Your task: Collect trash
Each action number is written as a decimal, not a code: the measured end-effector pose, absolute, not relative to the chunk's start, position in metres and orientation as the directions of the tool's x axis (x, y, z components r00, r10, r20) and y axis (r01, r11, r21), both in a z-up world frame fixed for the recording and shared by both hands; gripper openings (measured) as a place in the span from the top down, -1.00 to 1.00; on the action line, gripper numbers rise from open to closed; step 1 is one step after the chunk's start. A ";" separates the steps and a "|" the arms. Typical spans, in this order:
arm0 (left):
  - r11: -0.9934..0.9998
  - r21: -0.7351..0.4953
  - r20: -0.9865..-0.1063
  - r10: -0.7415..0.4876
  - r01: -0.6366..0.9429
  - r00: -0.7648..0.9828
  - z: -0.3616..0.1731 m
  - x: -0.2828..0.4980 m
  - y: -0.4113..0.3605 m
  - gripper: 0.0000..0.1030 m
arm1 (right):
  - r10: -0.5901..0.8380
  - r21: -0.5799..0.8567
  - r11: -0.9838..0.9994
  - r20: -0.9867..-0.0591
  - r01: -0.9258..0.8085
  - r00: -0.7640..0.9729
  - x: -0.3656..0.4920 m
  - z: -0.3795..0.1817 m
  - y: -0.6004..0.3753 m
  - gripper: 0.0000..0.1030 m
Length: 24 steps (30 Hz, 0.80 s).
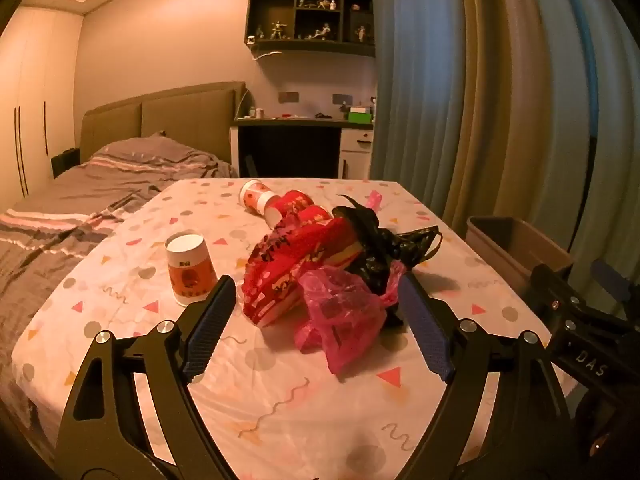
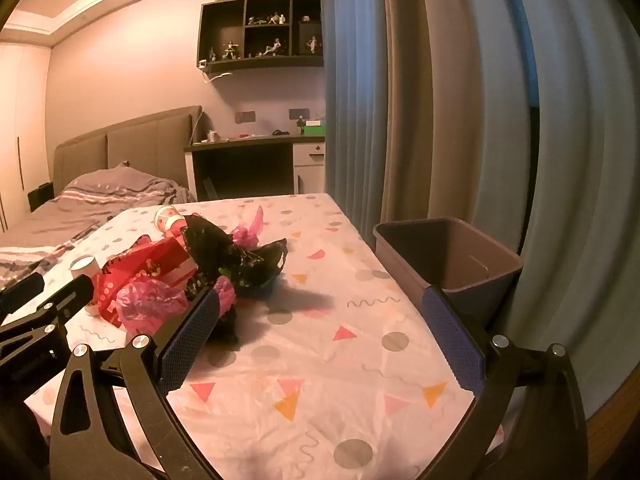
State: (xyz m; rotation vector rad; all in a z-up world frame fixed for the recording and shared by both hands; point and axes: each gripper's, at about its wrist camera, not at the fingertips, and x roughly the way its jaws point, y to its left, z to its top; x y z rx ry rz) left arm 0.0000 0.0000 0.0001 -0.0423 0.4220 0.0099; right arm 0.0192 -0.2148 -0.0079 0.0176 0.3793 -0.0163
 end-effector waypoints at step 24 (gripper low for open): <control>0.999 -0.047 -0.406 -0.007 -0.013 0.914 0.000 -0.001 0.000 -0.59 | -0.008 0.028 0.999 -0.360 0.020 0.933 0.016 -0.009 -0.216 -0.90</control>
